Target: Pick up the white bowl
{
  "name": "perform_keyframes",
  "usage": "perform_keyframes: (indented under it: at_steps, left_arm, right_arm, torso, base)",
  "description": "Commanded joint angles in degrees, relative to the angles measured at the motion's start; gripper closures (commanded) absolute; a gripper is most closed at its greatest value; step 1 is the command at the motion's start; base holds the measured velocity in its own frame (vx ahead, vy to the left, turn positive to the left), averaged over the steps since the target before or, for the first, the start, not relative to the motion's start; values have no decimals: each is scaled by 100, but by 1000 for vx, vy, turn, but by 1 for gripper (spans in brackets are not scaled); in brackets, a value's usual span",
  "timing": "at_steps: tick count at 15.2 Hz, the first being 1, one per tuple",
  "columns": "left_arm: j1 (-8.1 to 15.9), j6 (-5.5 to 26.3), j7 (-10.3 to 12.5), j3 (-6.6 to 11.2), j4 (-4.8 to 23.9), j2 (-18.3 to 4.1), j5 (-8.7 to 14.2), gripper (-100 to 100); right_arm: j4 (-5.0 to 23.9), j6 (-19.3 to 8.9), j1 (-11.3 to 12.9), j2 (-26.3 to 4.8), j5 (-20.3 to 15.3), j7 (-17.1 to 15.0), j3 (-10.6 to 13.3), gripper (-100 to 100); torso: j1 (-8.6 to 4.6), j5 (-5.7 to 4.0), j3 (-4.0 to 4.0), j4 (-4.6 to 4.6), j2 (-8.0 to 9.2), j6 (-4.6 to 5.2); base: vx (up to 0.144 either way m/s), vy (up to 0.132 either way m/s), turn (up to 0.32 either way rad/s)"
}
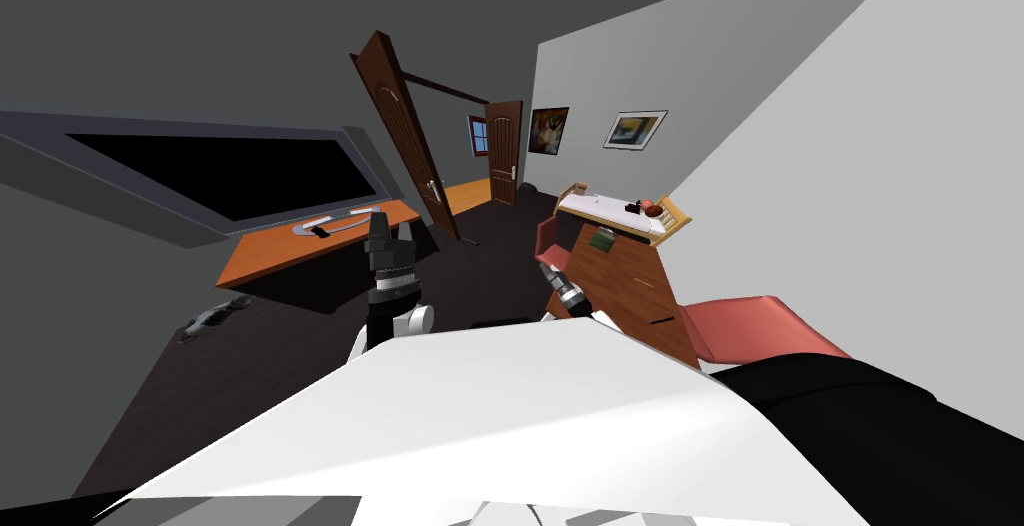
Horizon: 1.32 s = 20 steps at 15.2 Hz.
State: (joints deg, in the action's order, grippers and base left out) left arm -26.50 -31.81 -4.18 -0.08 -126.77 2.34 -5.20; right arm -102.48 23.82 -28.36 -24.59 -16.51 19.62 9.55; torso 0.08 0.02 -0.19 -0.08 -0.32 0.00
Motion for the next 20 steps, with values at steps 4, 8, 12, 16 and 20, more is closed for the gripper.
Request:
perform_keyframes:
  at_steps: [4, 8, 12, 16, 20]
  left_arm:
    - [0, 0, 0, 0, 0, 0, 0, 0]
    - [0, 0, 0, 0, 0, 0, 0, 0]
    - [0, 0, 0, 0, 0, 0, 0, 0]
    - [0, 0, 0, 0, 0, 0, 0, 0]
    - [0, 0, 0, 0, 0, 0, 0, 0]
  right_arm:
    - [378, -82, 26, -149, -223, 264, 79, -100]
    - [960, -199, 38, -370, -620, 727, 230, -100]
    - [1406, -317, 50, -576, -1018, 1145, 383, -100]
    - [1814, -375, 56, -674, -1214, 1421, 458, -100]
    - [2086, -433, 62, -768, -1408, 1649, 534, -100]
  torso:
    - [-2, 0, 2, 1, 4, 0]
    - [-1, -1, 2, 1, 2, 1]
    - [-3, 0, 0, 0, 0, 1]
    - [-5, 0, 0, 0, 0, 1]
    - [-6, -1, 6, 2, 10, 1]
  base:
    - [56, 15, 10]
    - [67, 15, 20]
    - [73, 15, 16]
    - [75, 11, 13]
    - [49, 4, 8]
